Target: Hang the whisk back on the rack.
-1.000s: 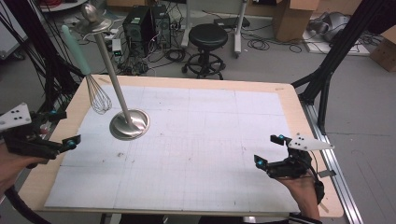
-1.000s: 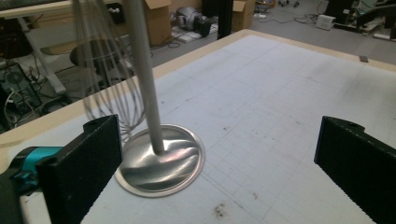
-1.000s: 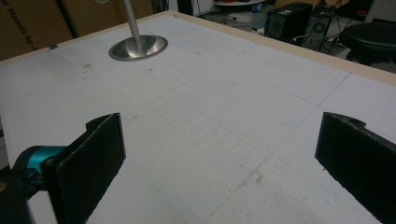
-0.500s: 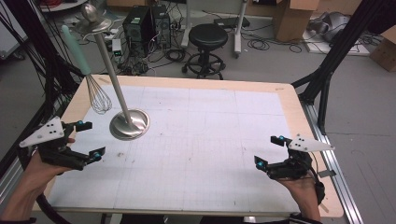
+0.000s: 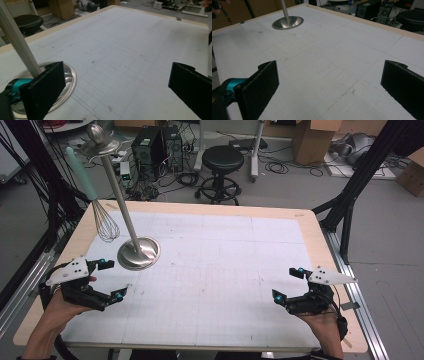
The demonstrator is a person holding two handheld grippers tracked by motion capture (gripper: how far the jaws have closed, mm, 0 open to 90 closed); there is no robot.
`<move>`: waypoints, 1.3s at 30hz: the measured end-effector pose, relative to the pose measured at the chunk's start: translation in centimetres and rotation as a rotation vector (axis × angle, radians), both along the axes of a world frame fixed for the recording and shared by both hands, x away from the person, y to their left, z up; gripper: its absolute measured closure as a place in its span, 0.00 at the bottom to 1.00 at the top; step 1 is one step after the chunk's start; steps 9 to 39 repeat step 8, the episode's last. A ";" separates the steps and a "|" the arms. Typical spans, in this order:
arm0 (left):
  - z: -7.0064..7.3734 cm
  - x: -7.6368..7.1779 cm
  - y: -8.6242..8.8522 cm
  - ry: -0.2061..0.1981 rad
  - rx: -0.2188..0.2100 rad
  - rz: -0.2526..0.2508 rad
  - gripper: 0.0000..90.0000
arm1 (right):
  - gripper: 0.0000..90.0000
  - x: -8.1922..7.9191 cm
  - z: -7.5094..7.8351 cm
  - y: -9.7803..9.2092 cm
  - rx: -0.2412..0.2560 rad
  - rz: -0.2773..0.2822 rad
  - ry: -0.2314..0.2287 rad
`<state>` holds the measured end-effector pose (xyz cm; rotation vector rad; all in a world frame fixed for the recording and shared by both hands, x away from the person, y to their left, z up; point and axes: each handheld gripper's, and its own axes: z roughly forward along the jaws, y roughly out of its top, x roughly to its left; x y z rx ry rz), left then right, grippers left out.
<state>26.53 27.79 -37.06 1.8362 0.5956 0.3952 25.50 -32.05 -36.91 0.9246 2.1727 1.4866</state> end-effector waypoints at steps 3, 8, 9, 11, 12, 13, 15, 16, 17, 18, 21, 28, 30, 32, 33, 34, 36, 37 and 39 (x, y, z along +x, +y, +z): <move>-0.3 0.2 0.1 0.008 0.001 0.005 0.02 | 0.01 0.0 -0.1 0.0 -0.001 0.001 -0.001; -0.5 0.2 0.0 0.009 0.007 0.004 0.02 | 0.01 -0.2 -0.1 0.0 -0.001 0.003 -0.001; -0.5 0.2 0.0 0.009 0.007 0.004 0.02 | 0.01 -0.2 -0.1 0.0 -0.001 0.003 -0.001; -0.5 0.2 0.0 0.009 0.007 0.004 0.02 | 0.01 -0.2 -0.1 0.0 -0.001 0.003 -0.001; -0.5 0.2 0.0 0.009 0.007 0.004 0.02 | 0.01 -0.2 -0.1 0.0 -0.001 0.003 -0.001; -0.5 0.2 0.0 0.009 0.007 0.004 0.02 | 0.01 -0.2 -0.1 0.0 -0.001 0.003 -0.001; -0.5 0.2 0.0 0.009 0.007 0.004 0.02 | 0.01 -0.2 -0.1 0.0 -0.001 0.003 -0.001; -0.5 0.2 0.0 0.009 0.007 0.004 0.02 | 0.01 -0.2 -0.1 0.0 -0.001 0.003 -0.001; -0.5 0.2 0.0 0.009 0.007 0.004 0.02 | 0.01 -0.2 -0.1 0.0 -0.001 0.003 -0.001; -0.5 0.2 0.0 0.009 0.007 0.004 0.02 | 0.01 -0.2 -0.1 0.0 -0.001 0.003 -0.001; -0.5 0.2 0.0 0.009 0.007 0.004 0.02 | 0.01 -0.2 -0.1 0.0 -0.001 0.003 -0.001; -0.5 0.2 0.0 0.009 0.007 0.004 0.02 | 0.01 -0.2 -0.1 0.0 -0.001 0.003 -0.001; -0.5 0.2 0.0 0.009 0.007 0.004 0.02 | 0.01 -0.2 -0.1 0.0 -0.001 0.003 -0.001; -0.5 0.2 0.0 0.009 0.007 0.004 0.02 | 0.01 -0.2 -0.1 0.0 -0.001 0.003 -0.001; -0.5 0.2 0.0 0.009 0.007 0.004 0.02 | 0.01 -0.2 -0.1 0.0 -0.001 0.003 -0.001; -0.5 0.2 0.0 0.009 0.007 0.004 0.02 | 0.01 -0.2 -0.1 0.0 -0.001 0.003 -0.001; -0.5 0.2 0.0 0.009 0.007 0.004 0.02 | 0.01 -0.2 -0.1 0.0 -0.001 0.003 -0.001; -0.5 0.2 0.0 0.009 0.007 0.004 0.02 | 0.01 -0.2 -0.1 0.0 -0.001 0.003 -0.001; -0.5 0.2 0.0 0.009 0.007 0.004 0.02 | 0.01 -0.2 -0.1 0.0 -0.001 0.003 -0.001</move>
